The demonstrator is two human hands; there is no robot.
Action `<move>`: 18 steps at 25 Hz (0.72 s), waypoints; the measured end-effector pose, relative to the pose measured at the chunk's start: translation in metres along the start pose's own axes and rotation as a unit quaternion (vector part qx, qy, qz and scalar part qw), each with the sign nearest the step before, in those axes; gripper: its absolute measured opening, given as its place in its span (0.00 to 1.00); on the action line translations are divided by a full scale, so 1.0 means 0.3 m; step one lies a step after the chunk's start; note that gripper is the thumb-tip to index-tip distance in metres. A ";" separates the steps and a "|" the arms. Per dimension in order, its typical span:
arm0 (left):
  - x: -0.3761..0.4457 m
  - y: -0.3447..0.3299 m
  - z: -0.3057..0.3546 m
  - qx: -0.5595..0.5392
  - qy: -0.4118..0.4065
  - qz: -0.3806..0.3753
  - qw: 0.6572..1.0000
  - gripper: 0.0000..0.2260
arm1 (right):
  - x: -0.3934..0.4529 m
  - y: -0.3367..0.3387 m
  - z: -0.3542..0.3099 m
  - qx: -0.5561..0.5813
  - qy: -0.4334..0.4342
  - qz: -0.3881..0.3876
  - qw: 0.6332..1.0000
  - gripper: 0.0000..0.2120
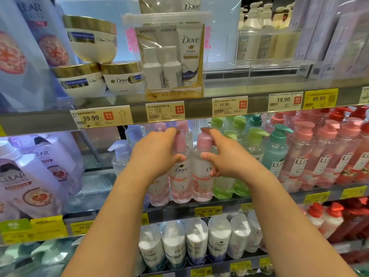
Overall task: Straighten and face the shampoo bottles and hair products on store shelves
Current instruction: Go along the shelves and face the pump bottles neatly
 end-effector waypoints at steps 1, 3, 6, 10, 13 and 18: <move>0.001 0.001 0.000 -0.004 -0.001 -0.001 1.000 0.31 | -0.002 0.003 -0.001 -0.015 0.008 0.007 1.000 0.32; 0.002 0.004 -0.002 -0.019 -0.002 -0.009 1.000 0.32 | -0.009 0.011 -0.006 -0.059 0.030 0.033 0.997 0.32; 0.004 0.001 -0.004 -0.021 -0.009 -0.036 0.999 0.33 | -0.022 0.009 -0.011 -0.075 0.053 0.053 0.994 0.32; 0.010 0.002 0.005 -0.005 -0.019 -0.054 0.998 0.31 | -0.016 0.019 -0.008 -0.107 0.063 0.051 0.991 0.28; 0.015 0.023 0.007 0.001 -0.018 -0.036 0.999 0.26 | -0.005 0.034 0.000 -0.120 0.059 0.054 0.990 0.24; 0.019 0.026 0.002 0.029 -0.021 -0.028 0.999 0.20 | -0.013 0.029 -0.002 -0.156 0.056 0.068 0.984 0.25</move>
Point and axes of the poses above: each hand's wrist, its own x-axis towards the middle knuckle, its own y-axis out of the back of the hand, z = x × y, the point moved 7 cm from there along x, towards the middle knuckle, and after that the axes turned 5 degrees about -y, right-handed, at the moved point
